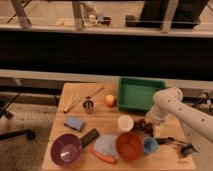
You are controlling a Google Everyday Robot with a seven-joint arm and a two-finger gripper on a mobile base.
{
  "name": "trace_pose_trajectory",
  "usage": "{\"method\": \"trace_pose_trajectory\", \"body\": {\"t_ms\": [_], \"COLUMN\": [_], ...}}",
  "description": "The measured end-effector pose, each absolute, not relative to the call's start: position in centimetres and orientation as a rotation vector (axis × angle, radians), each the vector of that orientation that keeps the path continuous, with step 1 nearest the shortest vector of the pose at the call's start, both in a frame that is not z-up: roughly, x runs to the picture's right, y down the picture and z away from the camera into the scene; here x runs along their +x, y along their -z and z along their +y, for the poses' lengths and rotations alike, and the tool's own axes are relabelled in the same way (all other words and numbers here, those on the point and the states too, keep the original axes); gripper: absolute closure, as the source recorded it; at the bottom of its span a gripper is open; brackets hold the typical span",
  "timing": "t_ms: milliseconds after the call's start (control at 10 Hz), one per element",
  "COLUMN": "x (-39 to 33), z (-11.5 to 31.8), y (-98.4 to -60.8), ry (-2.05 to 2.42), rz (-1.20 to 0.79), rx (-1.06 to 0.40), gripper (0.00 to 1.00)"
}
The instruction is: Place grapes in purple bowl
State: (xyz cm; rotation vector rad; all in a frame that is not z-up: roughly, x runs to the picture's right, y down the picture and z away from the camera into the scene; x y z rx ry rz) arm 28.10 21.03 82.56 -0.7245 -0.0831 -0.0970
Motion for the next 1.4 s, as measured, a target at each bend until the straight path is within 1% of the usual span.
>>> {"method": "trace_pose_trajectory", "body": {"t_ms": [1000,1100,1200,1400], "x": [28.0,28.0,28.0,28.1], "z": [20.9,20.9,20.9,21.0], "y": [-83.9,-83.9,-83.9,-83.9], "ry": [0.093,0.094,0.095,0.092], "rz": [-0.075,-0.074,-0.074,-0.073], "rx": [-0.742,-0.742,-0.743,-0.740], "gripper": [0.20,0.24,0.30,0.51]}}
